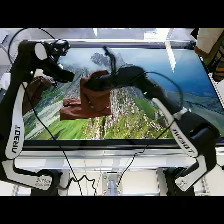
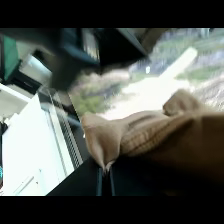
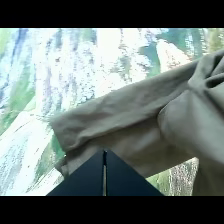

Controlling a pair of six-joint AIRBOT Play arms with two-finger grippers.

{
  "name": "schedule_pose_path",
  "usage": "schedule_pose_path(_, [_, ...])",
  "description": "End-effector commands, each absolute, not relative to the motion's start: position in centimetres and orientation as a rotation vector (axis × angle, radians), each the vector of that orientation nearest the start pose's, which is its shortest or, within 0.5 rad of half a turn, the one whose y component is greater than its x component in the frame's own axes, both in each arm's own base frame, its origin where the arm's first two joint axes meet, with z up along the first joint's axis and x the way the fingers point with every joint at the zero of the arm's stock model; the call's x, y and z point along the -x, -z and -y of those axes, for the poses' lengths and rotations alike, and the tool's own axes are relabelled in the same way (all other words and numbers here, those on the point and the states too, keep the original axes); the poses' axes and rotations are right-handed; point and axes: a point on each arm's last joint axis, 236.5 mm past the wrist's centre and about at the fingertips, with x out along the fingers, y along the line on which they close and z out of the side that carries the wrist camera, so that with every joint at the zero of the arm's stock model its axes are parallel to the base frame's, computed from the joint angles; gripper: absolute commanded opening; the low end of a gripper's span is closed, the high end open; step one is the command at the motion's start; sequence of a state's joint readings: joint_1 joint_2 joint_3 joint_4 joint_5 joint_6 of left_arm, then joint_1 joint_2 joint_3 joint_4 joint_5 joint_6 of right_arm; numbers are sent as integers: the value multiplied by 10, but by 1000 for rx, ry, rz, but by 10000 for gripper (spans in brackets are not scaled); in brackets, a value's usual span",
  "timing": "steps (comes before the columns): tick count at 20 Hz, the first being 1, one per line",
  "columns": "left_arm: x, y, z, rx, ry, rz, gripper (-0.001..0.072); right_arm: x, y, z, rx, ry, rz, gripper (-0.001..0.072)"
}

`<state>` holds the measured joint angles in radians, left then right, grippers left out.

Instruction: Fold the shirts.

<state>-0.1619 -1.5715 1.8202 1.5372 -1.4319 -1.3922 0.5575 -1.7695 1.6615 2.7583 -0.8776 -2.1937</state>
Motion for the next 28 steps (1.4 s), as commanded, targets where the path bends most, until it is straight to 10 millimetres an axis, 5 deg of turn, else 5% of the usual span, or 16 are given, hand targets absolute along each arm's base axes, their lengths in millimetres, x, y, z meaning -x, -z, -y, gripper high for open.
schedule_pose_path(1, [-465,-110,73,-222,247,-1154,29,-381,-54,-494,-372,-1189,-898,27])
schedule_pose_path(4, [-465,-110,73,-221,248,-1154,29,-372,-20,-521,-362,-1148,-908,28])
schedule_pose_path(7, [-465,-110,73,-222,249,-1154,29,-373,-13,-531,-335,-1129,-866,54])
schedule_pose_path(9, [-465,-110,74,-220,250,-1154,29,-379,-18,-531,-331,-1124,-841,241])
schedule_pose_path(10, [-465,-110,74,-220,250,-1154,29,-381,-24,-531,-332,-1131,-831,274])
schedule_pose_path(18, [-464,-110,74,-221,250,-1158,29,-401,-78,-532,-311,-1189,-701,344])
schedule_pose_path(21, [-463,-109,74,-221,252,-1160,29,-424,-81,-514,-295,-1154,-680,341])
schedule_pose_path(25, [-454,-106,82,-220,304,-1190,29,-462,-68,-461,-283,-1097,-728,261])
schedule_pose_path(27, [-447,-108,108,-190,432,-1187,40,-483,-54,-420,-307,-1032,-812,279])
schedule_pose_path(28, [-444,-111,124,-160,502,-1174,140,-489,-44,-396,-321,-992,-881,401])
